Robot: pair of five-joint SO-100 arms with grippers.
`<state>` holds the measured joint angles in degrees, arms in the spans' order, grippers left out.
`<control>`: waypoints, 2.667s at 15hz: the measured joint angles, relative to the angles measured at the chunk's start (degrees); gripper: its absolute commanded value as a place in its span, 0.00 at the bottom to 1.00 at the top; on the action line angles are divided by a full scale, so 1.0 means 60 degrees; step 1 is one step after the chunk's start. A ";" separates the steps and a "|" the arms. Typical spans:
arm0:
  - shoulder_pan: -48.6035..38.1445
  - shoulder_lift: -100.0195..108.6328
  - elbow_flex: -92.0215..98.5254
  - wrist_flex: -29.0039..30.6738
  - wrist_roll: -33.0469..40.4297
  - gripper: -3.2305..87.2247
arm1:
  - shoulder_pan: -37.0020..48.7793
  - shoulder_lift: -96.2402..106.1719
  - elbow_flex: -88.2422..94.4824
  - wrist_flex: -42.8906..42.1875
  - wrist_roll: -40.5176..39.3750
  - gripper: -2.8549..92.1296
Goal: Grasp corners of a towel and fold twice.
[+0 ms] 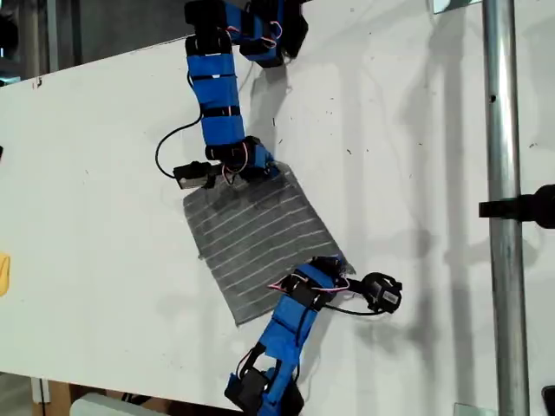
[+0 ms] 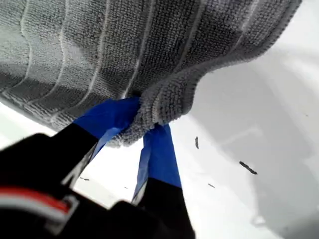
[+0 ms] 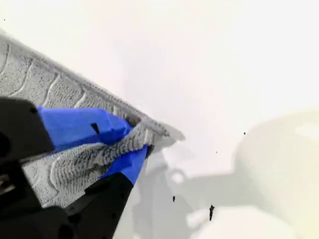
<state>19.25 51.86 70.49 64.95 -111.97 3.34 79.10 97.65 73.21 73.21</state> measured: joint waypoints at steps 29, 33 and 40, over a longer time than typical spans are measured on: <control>-0.7617 0.8687 0.5083 0.2871 0.7866 0.00 | 0.3472 0.1641 -0.1436 0.0469 -0.3955 0.03; -0.6826 0.8730 0.7397 0.0835 0.7061 0.01 | 0.3091 0.0981 0.0190 -0.0952 -0.3384 0.03; -0.6416 0.6284 0.7310 -0.0146 0.6372 0.14 | 0.3179 -0.0278 0.0425 -0.1201 -0.3032 0.19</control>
<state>-19.25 89.56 114.35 64.07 -73.74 22.41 77.43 100.20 66.01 55.02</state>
